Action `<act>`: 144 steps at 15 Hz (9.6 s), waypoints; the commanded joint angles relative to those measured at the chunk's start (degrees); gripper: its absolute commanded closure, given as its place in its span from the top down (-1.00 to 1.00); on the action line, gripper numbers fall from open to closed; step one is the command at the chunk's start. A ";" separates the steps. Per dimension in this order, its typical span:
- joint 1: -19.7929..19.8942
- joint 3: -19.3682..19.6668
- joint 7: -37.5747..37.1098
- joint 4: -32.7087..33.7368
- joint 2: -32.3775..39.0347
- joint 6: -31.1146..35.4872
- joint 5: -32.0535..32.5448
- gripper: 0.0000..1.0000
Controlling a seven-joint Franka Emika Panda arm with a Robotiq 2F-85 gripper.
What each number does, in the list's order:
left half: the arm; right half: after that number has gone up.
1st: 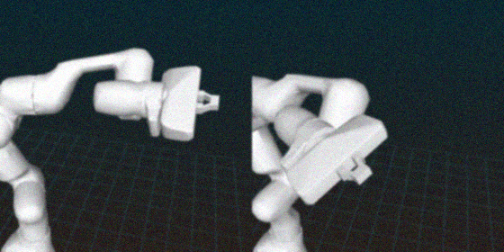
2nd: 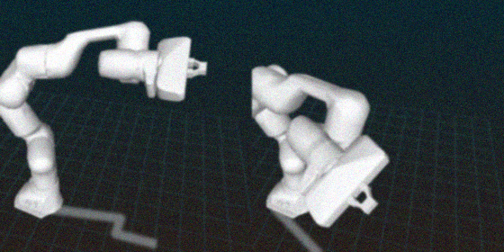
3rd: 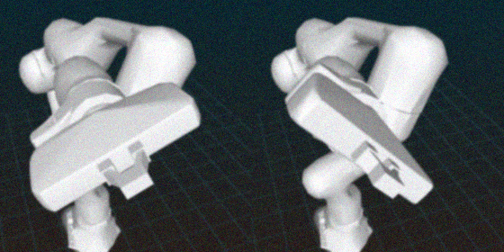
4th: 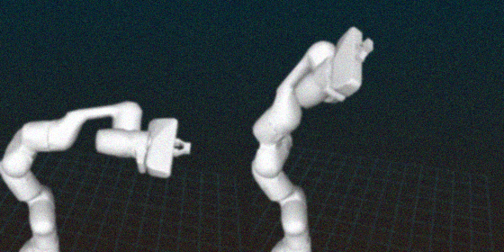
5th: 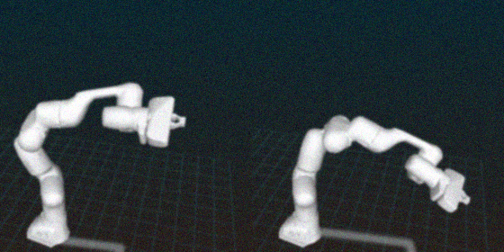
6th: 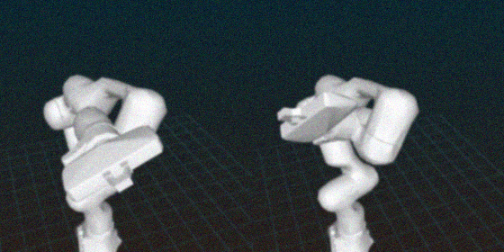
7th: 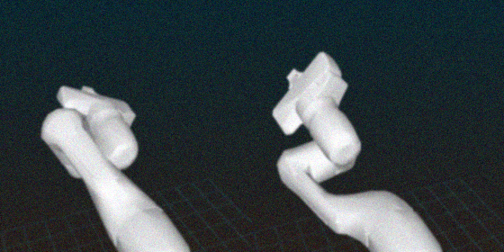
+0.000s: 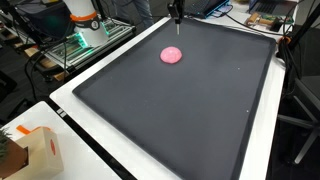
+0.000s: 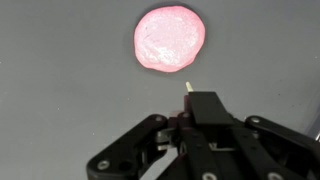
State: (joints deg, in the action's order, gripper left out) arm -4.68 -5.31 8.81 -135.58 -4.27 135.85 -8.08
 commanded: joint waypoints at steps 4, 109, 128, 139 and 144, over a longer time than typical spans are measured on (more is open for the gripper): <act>-0.32 0.39 -0.04 0.11 -0.01 -0.14 0.07 -0.75; -4.04 -2.86 -5.39 7.97 -3.82 -17.98 9.42 -0.75; -2.20 -0.30 5.96 0.28 4.55 -2.13 1.25 -0.94; -0.92 -0.90 11.12 -1.31 10.02 5.50 0.11 -0.94; -0.68 -1.10 10.72 -1.50 11.64 7.93 1.05 -0.94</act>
State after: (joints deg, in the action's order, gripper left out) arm -6.23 -5.68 18.37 -135.85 6.85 141.49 -6.63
